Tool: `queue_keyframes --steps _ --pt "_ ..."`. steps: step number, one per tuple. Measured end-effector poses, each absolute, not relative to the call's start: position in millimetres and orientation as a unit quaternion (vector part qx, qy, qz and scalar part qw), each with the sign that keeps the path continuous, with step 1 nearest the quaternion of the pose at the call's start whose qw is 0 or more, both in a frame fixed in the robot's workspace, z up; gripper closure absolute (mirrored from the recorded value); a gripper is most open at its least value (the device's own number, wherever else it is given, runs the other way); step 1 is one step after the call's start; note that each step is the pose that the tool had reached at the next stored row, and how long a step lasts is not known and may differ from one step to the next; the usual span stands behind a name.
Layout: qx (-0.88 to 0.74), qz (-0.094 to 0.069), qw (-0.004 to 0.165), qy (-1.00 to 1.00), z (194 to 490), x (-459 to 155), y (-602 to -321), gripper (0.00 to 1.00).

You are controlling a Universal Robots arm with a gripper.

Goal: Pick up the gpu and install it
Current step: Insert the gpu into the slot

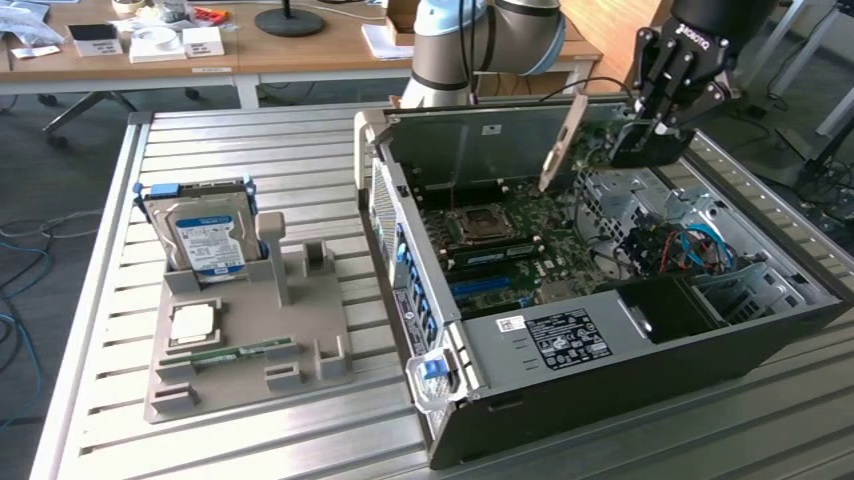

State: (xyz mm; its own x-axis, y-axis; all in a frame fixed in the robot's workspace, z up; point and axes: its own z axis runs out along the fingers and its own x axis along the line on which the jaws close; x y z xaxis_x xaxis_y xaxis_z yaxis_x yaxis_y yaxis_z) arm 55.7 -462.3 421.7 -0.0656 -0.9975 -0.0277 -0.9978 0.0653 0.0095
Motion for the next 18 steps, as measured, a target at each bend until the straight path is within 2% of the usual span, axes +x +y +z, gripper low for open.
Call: queue_keyframes --steps 18 --pt "-0.689 0.014 0.008 0.725 417.0 50.2 -462.3 0.73"
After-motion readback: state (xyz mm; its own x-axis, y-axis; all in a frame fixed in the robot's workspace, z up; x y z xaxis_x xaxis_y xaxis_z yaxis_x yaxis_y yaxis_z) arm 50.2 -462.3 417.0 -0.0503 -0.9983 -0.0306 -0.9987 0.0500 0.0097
